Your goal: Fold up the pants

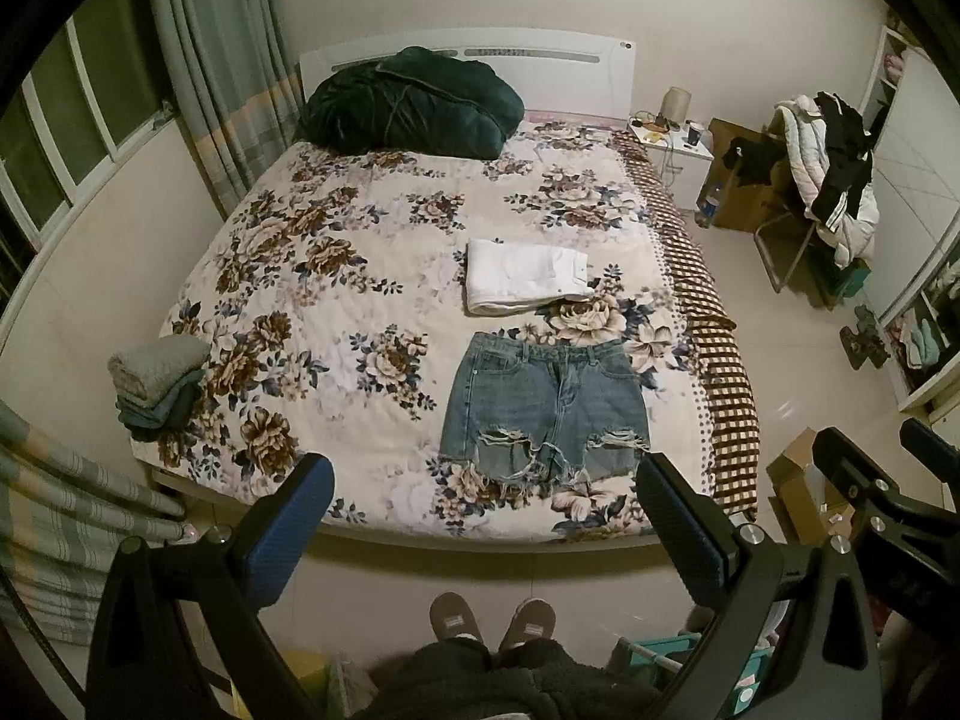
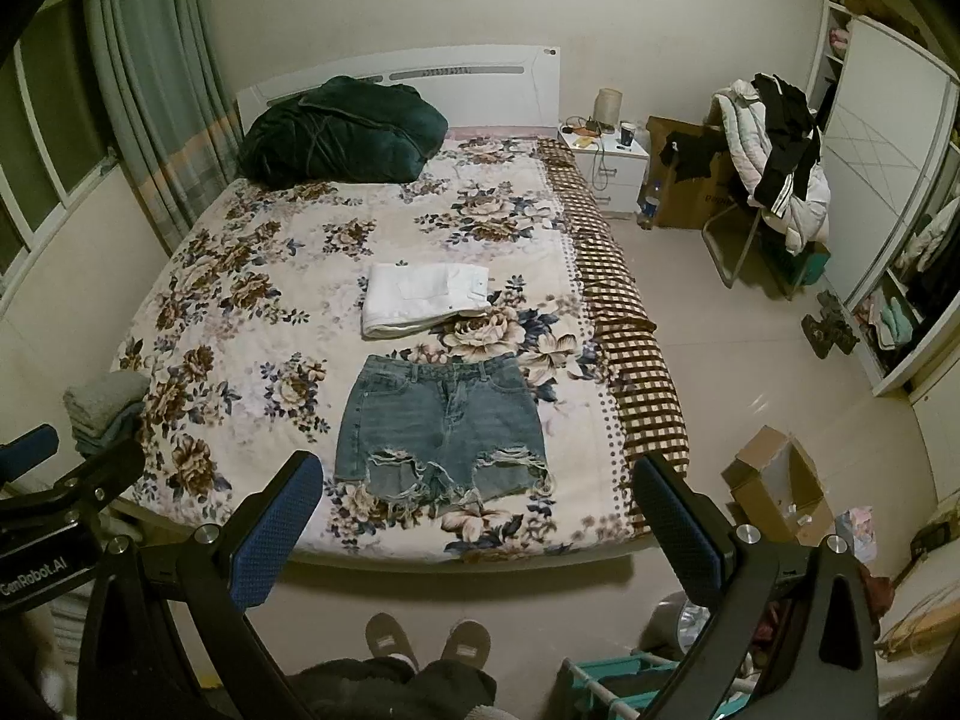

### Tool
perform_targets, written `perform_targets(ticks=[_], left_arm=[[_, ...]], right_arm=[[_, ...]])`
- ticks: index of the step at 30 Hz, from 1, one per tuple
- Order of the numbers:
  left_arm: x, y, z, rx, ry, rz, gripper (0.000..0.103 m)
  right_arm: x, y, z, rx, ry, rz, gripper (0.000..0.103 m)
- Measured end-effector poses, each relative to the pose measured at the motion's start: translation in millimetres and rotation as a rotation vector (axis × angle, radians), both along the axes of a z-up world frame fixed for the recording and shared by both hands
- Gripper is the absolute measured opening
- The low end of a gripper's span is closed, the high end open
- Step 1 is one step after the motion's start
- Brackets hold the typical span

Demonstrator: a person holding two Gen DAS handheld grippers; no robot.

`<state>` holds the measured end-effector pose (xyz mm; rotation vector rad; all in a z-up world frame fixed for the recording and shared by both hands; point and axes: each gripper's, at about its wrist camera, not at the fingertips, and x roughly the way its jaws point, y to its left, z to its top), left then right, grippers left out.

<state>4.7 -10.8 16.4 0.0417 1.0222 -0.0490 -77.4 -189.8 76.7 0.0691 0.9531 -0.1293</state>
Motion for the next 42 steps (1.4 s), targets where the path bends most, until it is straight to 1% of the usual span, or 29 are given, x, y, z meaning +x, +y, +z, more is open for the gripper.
perform_targets(ticks=[3,7,11,16,27,28,32,34,37,38,39,42], left_arm=[[-1,0,0,0.001,-0.003,0.0,0.103],[1,-1,5,0.0,-0.011,0.0,0.103],[4,0,17,-0.004,-0.017,-0.005,0.103],[0,2,15,-0.005,-0.017,-0.003,0.103],[-1,4,16,-0.007,-0.016,-0.006,0.103],[-1,3,18,-0.007,-0.014,-0.009,0.103],[8,2,21,-0.002,-0.002,-0.017,0.103],[7,4,15,0.003,-0.004,-0.017,0.103],[22,5,13,0.015,-0.015,-0.015,0.103],[23,10,5,0.016,-0.017,-0.017,0.103],[32,13,-3,0.025,-0.023,-0.018,0.103],[53,15,-14,0.04,-0.046,-0.024,0.103]], right_arm=[[-2,6,6,0.001,-0.004,0.002,0.103],[-2,6,7,0.001,-0.004,0.001,0.103],[-3,5,5,0.001,-0.005,0.002,0.103],[-3,7,8,0.001,-0.003,0.002,0.103],[-4,3,3,0.007,-0.002,0.003,0.103],[-4,5,6,0.008,0.001,0.005,0.103],[-2,4,2,0.017,0.01,-0.001,0.103],[3,5,-2,0.024,0.023,-0.011,0.103],[19,1,-13,0.026,0.034,-0.037,0.103],[25,-1,-17,0.026,0.035,-0.045,0.103],[33,-3,-22,0.027,0.037,-0.053,0.103],[62,-12,-37,0.023,0.04,-0.068,0.103]])
